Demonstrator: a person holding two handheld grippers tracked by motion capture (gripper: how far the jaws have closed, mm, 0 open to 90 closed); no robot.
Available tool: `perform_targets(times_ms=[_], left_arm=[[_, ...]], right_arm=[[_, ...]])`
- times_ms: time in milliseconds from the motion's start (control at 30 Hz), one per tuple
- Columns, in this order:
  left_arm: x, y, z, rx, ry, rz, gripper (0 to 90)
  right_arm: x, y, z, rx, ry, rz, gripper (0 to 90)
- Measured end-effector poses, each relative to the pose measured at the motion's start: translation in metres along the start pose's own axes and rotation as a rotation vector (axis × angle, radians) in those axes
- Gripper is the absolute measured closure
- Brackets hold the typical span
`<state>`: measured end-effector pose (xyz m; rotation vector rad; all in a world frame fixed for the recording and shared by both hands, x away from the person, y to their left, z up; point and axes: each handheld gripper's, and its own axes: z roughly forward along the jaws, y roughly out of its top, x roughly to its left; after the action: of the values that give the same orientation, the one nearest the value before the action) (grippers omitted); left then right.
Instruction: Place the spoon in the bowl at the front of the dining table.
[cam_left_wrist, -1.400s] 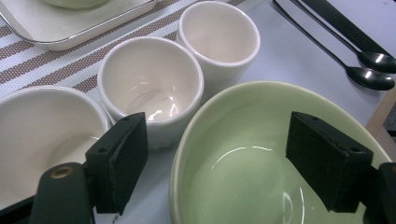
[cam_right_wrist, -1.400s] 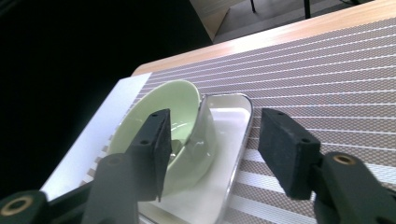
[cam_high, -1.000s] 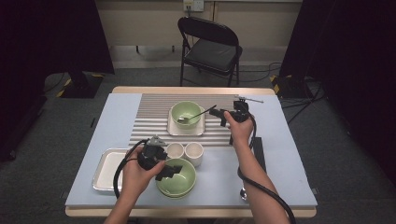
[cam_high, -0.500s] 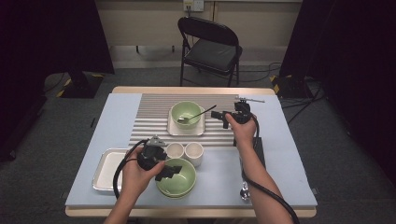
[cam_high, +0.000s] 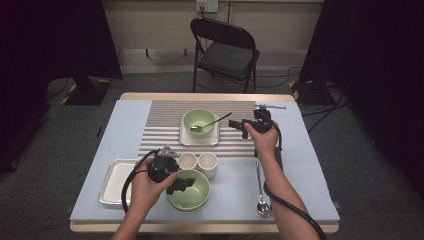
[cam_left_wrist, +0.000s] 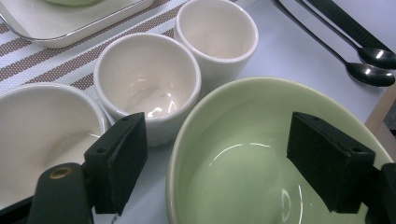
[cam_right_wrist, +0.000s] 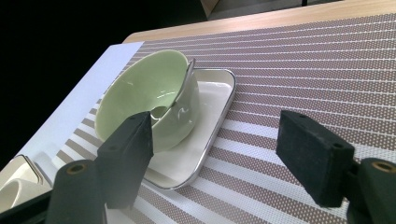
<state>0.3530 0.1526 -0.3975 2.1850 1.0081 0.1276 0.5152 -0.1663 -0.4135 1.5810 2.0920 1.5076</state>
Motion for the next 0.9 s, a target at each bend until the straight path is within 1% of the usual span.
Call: perform_targets(times_ms=[133, 267, 333, 467, 600, 633, 700, 733, 800, 900], left_arm=[[0.001, 0.000, 0.001, -0.003, -0.001, 0.001, 20.1], [0.001, -0.001, 0.001, -0.014, -0.001, -0.010, 20.1], [0.001, -0.001, 0.001, -0.013, -0.001, -0.010, 20.0], [0.001, -0.001, 0.000, -0.007, -0.002, -0.001, 20.2], [0.001, -0.001, 0.000, -0.007, -0.001, -0.002, 20.2], [0.001, -0.001, 0.001, -0.013, -0.003, -0.008, 20.2], [0.002, -0.001, 0.000, -0.001, 0.002, 0.001, 20.2], [0.002, -0.001, 0.001, -0.006, 0.000, -0.009, 20.2], [0.002, -0.001, 0.001, -0.005, 0.002, -0.011, 20.3], [0.003, -0.001, 0.001, -0.004, 0.000, -0.005, 20.3]], right_arm=[[0.000, 0.000, -0.002, 0.004, 0.001, -0.006, 25.8], [0.001, -0.001, -0.004, 0.003, 0.004, -0.011, 24.7], [0.001, 0.000, -0.005, 0.000, -0.007, -0.019, 24.8], [0.002, 0.000, -0.008, 0.001, -0.003, -0.030, 24.0], [0.001, 0.000, -0.011, 0.004, -0.014, -0.027, 24.0], [0.000, 0.000, -0.012, 0.006, -0.015, -0.022, 24.0], [-0.002, -0.001, -0.014, 0.010, -0.023, -0.024, 24.0], [-0.002, -0.001, -0.015, 0.008, -0.024, -0.025, 24.0], [-0.004, -0.001, -0.018, 0.011, -0.034, -0.023, 24.1], [-0.006, -0.001, -0.021, 0.010, -0.037, -0.024, 24.1]])
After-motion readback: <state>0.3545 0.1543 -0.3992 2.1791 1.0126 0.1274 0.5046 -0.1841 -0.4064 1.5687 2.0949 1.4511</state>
